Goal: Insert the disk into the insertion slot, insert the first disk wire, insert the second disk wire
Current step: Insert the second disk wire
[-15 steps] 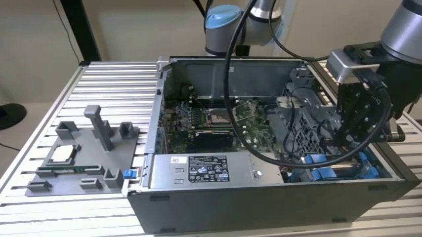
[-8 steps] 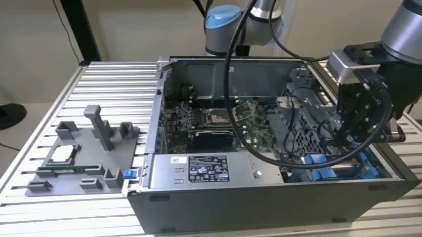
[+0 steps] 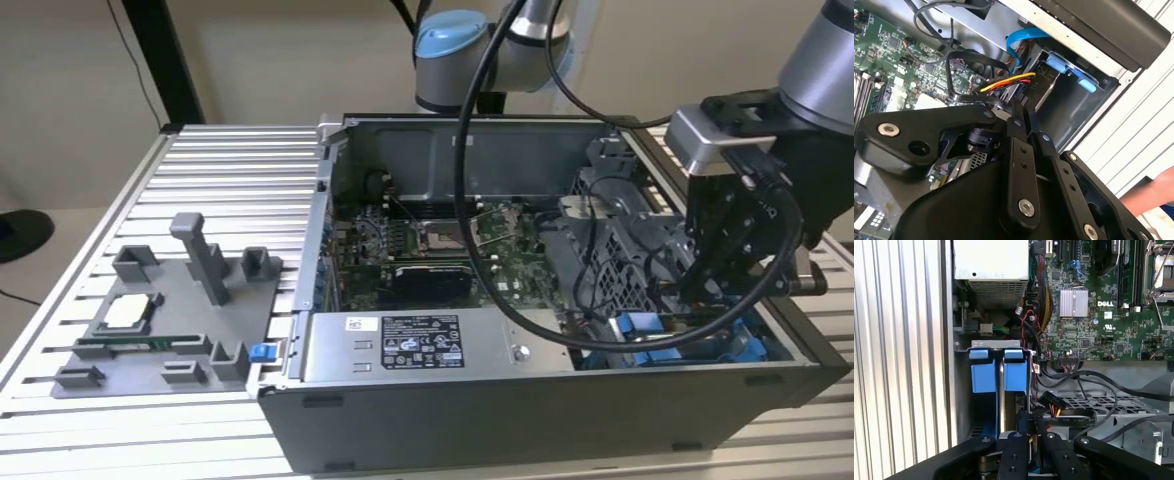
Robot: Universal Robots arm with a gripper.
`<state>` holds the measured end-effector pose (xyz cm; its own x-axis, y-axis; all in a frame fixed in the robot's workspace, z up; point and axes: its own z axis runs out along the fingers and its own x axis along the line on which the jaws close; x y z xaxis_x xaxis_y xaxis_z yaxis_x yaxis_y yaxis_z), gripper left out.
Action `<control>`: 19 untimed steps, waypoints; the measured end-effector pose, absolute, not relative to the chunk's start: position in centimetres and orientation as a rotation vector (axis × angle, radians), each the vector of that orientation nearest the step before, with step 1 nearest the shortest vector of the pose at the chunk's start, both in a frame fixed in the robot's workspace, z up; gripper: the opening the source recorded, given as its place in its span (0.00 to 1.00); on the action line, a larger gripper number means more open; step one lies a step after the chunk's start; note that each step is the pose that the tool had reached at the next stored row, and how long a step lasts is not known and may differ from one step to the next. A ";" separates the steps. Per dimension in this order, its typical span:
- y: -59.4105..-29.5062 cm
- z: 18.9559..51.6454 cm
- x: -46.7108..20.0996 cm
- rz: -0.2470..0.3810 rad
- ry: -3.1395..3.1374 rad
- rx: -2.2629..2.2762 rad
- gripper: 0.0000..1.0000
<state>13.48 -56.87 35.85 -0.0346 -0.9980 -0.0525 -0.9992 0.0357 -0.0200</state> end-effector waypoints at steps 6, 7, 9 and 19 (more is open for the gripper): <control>-57.0 35.9 13.5 0.034 2.223 -2.146 0.00; -57.0 35.8 13.5 0.034 2.223 -2.146 0.00; -57.0 35.8 13.5 0.034 2.223 -2.146 0.00; -57.0 35.1 13.5 0.029 2.231 -2.133 0.00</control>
<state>13.46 -57.02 35.07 -0.0443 -0.9976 -0.0527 -0.9987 0.0457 -0.0241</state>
